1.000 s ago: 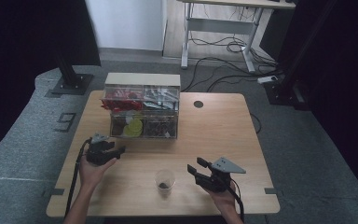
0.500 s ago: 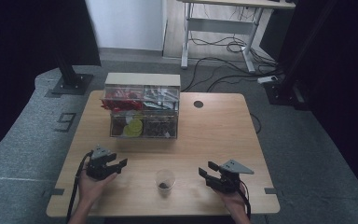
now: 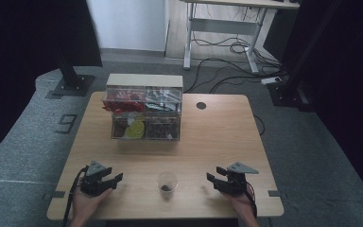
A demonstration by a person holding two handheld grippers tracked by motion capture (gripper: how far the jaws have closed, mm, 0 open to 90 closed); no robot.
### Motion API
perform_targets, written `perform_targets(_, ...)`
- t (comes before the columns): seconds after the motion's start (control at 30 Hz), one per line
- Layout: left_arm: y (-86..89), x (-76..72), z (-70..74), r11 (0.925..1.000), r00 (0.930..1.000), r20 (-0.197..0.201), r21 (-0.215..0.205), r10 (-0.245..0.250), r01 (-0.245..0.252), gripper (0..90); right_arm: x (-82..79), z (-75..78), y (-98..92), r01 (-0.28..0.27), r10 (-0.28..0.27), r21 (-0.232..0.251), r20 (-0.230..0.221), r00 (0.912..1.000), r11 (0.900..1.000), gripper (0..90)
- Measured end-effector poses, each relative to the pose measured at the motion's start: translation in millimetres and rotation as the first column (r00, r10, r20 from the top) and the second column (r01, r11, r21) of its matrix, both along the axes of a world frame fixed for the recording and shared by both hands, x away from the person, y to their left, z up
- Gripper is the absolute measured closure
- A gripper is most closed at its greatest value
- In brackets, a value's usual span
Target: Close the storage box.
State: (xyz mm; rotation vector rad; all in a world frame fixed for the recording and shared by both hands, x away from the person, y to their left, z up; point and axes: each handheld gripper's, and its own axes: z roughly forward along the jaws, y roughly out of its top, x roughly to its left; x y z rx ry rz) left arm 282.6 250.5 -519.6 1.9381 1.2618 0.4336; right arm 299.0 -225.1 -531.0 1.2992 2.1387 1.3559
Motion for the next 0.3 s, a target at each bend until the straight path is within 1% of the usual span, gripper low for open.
perform_targets(0.07,-1.8,-0.3,0.6,1.0,1.0,0.008,0.002,-0.004,0.004,43.6,-0.3,0.4,0.3,0.001,-0.001,-0.002,0.003,1.0,1.0,41.9)
perform_targets(0.13,-3.8,0.0,0.5,0.9999,0.9999,0.007,0.009,-0.012,0.012,43.5,-0.4,0.6,0.1,0.003,-0.003,-0.002,0.004,1.0,1.0,41.2)
perform_targets(0.3,-6.7,0.1,1.1,0.9997,0.9997,0.009,0.01,-0.021,0.021,43.3,1.5,-0.9,-0.9,0.008,-0.008,-0.004,-0.001,1.0,1.0,38.2)
